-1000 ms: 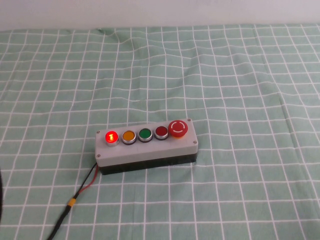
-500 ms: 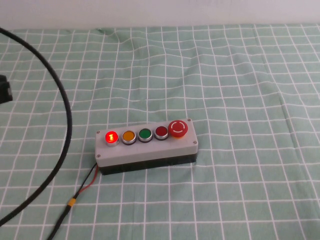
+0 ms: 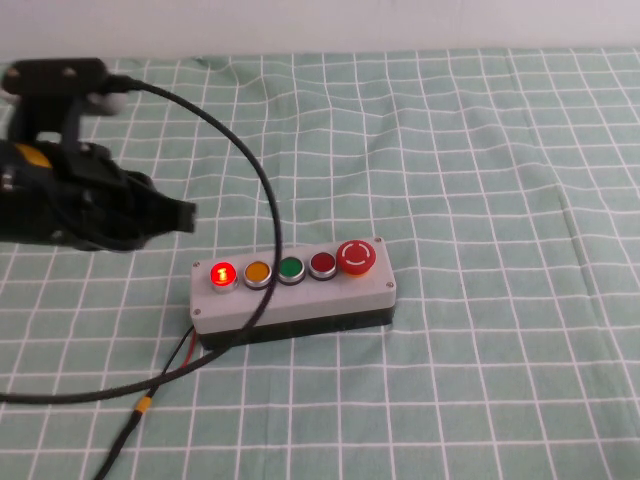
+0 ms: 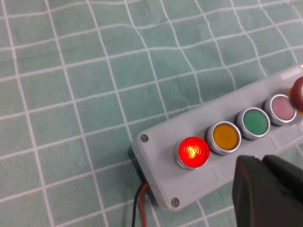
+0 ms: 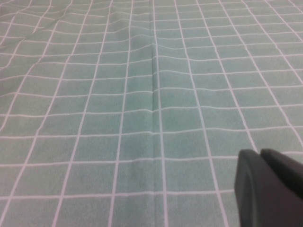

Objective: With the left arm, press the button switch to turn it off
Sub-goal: Press the button to turn off

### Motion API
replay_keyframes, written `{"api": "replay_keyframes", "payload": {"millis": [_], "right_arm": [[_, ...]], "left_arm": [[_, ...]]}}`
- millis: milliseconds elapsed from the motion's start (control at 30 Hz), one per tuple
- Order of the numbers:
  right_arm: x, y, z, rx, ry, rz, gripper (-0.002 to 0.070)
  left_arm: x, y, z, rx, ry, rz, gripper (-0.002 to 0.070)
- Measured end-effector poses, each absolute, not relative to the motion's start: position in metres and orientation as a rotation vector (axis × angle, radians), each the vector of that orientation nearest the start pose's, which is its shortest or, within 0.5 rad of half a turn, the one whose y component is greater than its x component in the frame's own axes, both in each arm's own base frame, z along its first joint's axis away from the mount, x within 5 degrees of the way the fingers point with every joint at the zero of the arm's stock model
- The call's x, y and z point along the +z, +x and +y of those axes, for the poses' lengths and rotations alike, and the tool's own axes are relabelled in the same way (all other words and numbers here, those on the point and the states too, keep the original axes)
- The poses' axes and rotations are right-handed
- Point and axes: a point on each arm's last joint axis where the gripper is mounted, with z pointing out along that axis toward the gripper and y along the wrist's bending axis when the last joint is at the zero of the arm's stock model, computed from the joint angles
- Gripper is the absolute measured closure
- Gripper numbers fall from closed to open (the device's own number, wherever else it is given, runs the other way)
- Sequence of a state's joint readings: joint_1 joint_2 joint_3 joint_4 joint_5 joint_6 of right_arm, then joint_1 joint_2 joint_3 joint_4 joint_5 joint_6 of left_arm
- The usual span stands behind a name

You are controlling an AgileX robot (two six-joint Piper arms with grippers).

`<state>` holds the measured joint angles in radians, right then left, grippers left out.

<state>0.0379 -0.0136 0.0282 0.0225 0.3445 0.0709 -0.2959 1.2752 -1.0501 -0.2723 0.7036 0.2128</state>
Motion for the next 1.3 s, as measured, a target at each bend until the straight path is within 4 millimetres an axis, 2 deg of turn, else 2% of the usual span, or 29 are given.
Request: {"api": "replay_keyframes", "payload": {"millis": [267,467,667,1300], "right_arm": [[0.173,0.053,0.003,0.098,0.045,1.843,0.0694],[0.173,0.053,0.003,0.098,0.045,1.843,0.0694],[0.173,0.053,0.003,0.098,0.045,1.843,0.0694],[0.173,0.053,0.003,0.098,0.045,1.843,0.0694]], "left_arm": [[0.28,0.281,-0.113,-0.341,0.48,2.48,0.0677],[0.26,0.294,-0.117,-0.331,0.471,2.511,0.0677],[0.248,0.3,-0.12,-0.336,0.456,2.531,0.0677],[0.232,0.313,-0.124,-0.343,0.427,2.551,0.0677]]}}
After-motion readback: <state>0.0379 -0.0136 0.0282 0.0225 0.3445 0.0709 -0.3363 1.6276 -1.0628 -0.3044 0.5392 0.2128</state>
